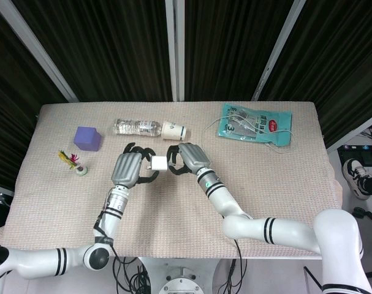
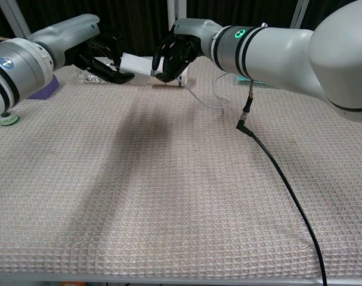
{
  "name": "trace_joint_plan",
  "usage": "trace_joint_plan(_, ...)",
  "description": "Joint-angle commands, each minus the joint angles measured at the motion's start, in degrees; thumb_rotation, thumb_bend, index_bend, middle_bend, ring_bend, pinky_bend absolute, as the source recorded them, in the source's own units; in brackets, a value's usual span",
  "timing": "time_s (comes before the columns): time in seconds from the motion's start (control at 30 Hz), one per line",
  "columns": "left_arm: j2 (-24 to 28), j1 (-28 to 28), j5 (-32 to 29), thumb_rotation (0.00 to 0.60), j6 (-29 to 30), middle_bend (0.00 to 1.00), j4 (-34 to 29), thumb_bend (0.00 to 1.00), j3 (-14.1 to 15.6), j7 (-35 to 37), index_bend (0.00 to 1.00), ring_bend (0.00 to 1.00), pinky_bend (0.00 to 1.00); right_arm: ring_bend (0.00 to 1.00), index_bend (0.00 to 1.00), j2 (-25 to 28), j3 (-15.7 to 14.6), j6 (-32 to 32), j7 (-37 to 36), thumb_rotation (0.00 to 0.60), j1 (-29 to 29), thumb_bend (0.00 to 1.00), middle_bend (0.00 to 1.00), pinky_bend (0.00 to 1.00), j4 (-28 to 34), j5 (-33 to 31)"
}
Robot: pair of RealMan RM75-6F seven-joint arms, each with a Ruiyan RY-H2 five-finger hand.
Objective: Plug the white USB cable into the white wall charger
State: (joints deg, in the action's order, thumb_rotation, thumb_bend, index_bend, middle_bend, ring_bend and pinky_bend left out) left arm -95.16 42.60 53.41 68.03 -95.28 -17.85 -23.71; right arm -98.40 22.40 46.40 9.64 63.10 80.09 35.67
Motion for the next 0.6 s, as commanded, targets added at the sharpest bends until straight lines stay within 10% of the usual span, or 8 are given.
trace_joint_plan(0.03, 0.3, -0.1, 0.35, 0.493, -0.57, 0.43, -0.12, 0.37, -0.08, 1.0, 0.45, 0.24, 0.12, 0.3, 0.68, -0.38, 0.19, -0.16, -0.78, 0.6, -0.28, 0.39, 0.59, 0.2, -0.3, 0.76)
trace_joint_plan(0.4, 0.15, 0.26, 0.09, 0.494, -0.28, 0.43, 0.04, 0.37, 0.12, 0.26, 0.45, 0.24, 0.12, 0.3, 0.66, -0.39, 0.12, 0.12, 0.4, 0.6, 0.39, 0.39, 0.58, 0.17, 0.28, 0.24)
trace_joint_plan(0.6, 0.65, -0.39, 0.48, 0.496, -0.16, 0.43, 0.65, 0.37, 0.64, 1.27, 0.45, 0.24, 0.12, 0.16, 0.27, 1.37, -0.92, 0.19, 1.52, 0.6, -0.27, 0.09, 0.35, 0.07, 1.64, -0.27)
